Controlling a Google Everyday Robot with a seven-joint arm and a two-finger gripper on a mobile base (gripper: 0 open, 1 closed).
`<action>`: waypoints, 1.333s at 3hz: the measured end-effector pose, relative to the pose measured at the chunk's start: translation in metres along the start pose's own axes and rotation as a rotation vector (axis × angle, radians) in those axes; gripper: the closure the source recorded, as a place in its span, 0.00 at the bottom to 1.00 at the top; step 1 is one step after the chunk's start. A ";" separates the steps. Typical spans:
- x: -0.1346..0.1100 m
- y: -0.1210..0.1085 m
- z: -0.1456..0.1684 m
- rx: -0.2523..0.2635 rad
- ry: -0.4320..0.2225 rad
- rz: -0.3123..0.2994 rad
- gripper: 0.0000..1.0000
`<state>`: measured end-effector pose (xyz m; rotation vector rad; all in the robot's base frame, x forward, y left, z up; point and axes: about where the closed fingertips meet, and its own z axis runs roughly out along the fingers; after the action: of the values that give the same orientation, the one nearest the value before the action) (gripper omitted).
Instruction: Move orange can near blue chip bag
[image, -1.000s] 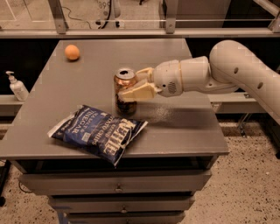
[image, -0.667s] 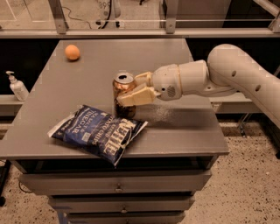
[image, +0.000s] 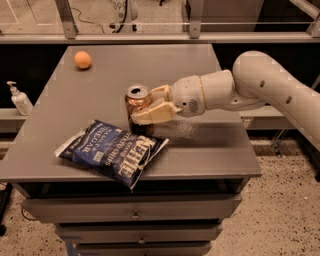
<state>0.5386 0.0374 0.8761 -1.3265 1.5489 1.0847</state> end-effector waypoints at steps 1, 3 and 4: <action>-0.001 0.000 0.000 0.000 0.000 0.000 0.36; -0.002 0.005 -0.003 -0.030 -0.012 -0.016 0.00; -0.013 0.006 -0.019 -0.019 -0.009 -0.063 0.00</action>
Offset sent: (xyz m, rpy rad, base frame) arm -0.0101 -0.0063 -0.0011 0.0317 -0.0026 0.0733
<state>0.5330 0.0233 0.8950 -1.3722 1.4843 1.0667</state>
